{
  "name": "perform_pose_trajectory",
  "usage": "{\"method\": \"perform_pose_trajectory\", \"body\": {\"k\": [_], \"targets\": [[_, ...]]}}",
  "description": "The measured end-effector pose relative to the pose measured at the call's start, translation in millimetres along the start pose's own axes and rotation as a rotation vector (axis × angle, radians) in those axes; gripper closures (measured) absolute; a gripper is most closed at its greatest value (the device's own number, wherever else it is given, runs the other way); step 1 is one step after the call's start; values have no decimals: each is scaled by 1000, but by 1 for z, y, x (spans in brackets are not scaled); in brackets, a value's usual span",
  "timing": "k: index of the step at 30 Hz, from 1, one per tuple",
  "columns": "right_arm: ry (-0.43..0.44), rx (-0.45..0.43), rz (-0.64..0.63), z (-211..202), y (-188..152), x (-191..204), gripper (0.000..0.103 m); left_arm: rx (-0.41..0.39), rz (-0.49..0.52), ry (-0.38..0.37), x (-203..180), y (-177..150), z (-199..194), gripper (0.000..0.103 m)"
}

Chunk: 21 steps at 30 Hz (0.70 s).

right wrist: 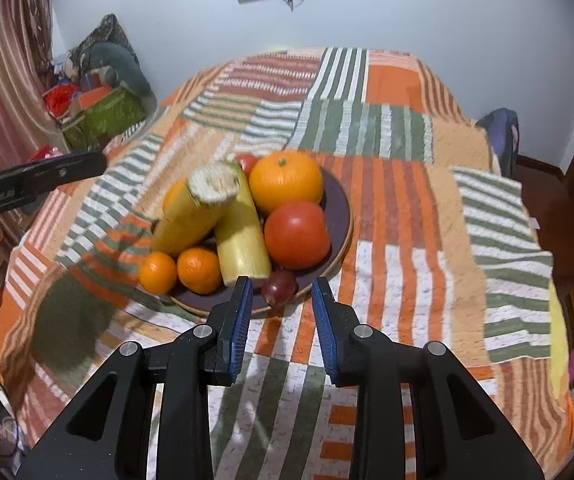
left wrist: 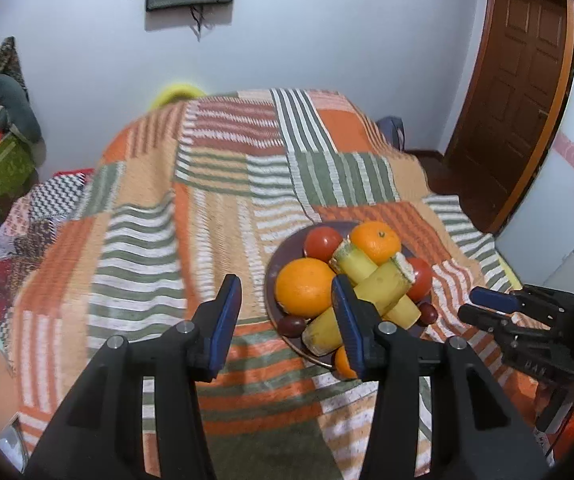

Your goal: Organize fruits

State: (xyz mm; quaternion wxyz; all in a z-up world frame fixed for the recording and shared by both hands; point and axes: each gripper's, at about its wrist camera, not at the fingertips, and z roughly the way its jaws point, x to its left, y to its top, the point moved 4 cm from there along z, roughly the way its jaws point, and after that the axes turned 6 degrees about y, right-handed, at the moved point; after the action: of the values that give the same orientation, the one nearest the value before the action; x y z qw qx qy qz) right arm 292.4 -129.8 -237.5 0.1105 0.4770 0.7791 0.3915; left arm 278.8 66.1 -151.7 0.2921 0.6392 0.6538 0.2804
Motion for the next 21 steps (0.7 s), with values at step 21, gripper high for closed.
{"method": "perform_pose_trajectory", "body": {"k": [21], "targets": [[-44, -506, -120, -206, 28, 91, 58, -423, -46, -31, -33, -6, -233, 46]]}}
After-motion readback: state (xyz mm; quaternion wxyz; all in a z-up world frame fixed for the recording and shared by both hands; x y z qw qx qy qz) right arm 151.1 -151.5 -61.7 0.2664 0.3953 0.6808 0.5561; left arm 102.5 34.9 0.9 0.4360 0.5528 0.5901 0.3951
